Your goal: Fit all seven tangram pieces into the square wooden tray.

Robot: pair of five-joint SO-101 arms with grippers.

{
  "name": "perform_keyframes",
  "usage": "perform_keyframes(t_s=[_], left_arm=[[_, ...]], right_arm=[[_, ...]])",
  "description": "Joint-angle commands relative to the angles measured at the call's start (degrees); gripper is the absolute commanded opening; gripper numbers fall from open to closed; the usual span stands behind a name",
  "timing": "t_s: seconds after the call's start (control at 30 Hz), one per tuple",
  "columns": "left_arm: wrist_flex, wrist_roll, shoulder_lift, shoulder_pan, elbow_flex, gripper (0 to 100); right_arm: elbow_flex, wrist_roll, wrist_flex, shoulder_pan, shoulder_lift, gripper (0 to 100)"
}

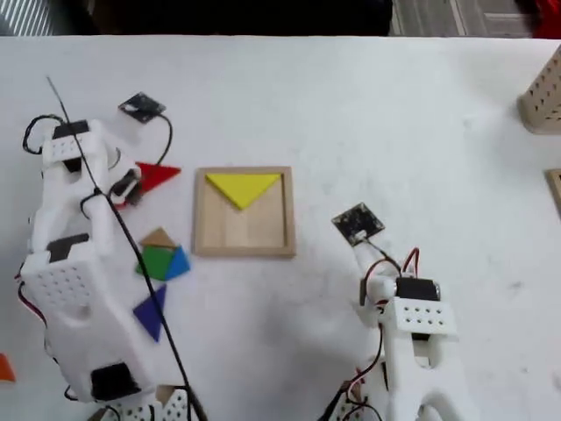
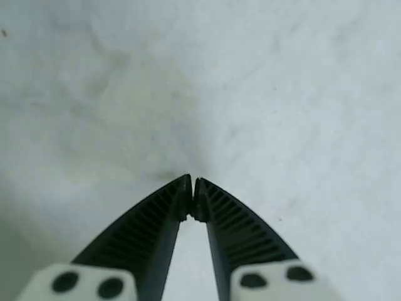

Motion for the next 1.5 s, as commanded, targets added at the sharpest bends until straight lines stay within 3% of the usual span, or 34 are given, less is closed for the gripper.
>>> perform_keyframes(t_s=[0.0, 0.2, 0.67, 0.8, 0.93, 1.1, 1.27, 1.47], left_arm=[[-0.9, -0.7, 1.3, 0.0, -3.3, 4], [1.7, 1.5, 1.2, 0.0, -5.1, 2], [30.6, 1.8, 1.3, 0.9, -32.5, 2], [32.7, 2.2, 1.3, 2.3, -37.8, 2], [30.2, 8.4, 1.9, 5.1, -40.5, 2], [17.3, 19.9, 2.0, 8.6, -35.0, 2], [6.9, 20.7, 2.0, 9.3, -26.5, 5], [2.1, 20.7, 1.9, 9.0, -16.5, 23]], right_arm=[[-0.4, 0.5, -0.5, -0.6, -0.3, 1.8], [-0.4, 0.5, -0.5, -0.6, -0.3, 1.8], [-0.4, 0.5, -0.5, -0.6, -0.3, 1.8], [-0.4, 0.5, -0.5, -0.6, -0.3, 1.8], [-0.4, 0.5, -0.5, -0.6, -0.3, 1.8], [-0.4, 0.5, -0.4, -0.5, -0.3, 1.8], [-0.4, 0.5, -0.4, -0.4, -0.3, 1.8], [-0.4, 0.5, -0.4, -0.5, -0.3, 1.8]])
